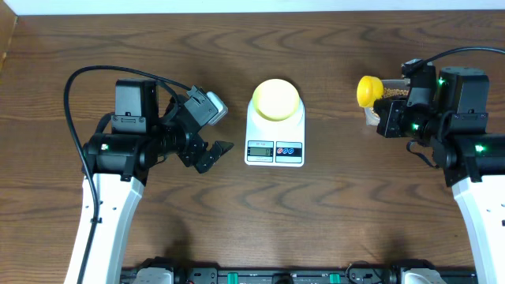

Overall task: Scoop item into bowl and weigh 50g on scale
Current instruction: 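Lower the scoop with the right gripper into the soybean tub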

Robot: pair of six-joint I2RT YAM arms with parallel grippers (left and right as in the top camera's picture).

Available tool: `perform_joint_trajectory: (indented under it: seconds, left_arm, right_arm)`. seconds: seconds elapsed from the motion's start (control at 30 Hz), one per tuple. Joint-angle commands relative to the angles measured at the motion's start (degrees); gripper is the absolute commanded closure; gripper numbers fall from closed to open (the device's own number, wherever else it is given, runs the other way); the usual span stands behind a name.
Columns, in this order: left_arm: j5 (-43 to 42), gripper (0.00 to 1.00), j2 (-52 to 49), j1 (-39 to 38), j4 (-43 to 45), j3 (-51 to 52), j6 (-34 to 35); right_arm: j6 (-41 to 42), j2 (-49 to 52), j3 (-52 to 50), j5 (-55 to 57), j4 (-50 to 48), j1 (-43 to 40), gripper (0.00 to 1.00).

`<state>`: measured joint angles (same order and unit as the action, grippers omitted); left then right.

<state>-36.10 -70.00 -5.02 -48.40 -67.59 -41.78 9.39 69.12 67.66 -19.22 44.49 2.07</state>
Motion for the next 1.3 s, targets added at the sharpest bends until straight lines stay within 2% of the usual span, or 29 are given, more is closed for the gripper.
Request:
perform_joint_trajectory:
  seconds: [0.0,0.47,0.77,0.87,1.03,1.27]
  left_arm:
    - [-0.5,0.01,0.0,0.2,-0.2,-0.8,0.7]
    - [-0.5,0.01,0.0,0.2,-0.2,-0.9,0.7]
    - [-0.5,0.01,0.0,0.2,-0.2,-0.9,0.7]
    - [-0.5,0.01,0.0,0.2,-0.2,-0.9,0.7]
    - [-0.5,0.01,0.0,0.2,-0.2,-0.8,0.7]
    - [-0.5,0.01,0.0,0.2,-0.2,-0.9,0.7]
  right_arm:
    - [-1.8,-0.5,0.8,0.3,0.1,-0.3,0.99]
    - [-4.3,-0.5,1.7,-1.0,7.6,-0.3,0.99]
    - [-7.9,1.6,9.1,1.2,13.7,-0.3,0.99]
    - [-10.3,4.3,13.3,1.3,16.2,-0.3,0.99]
    - [-18.8,10.6,21.7,3.0,21.0,-0.3,0.99]
    - [-24.2,12.9,24.1,3.3,16.2,-0.3,0.99]
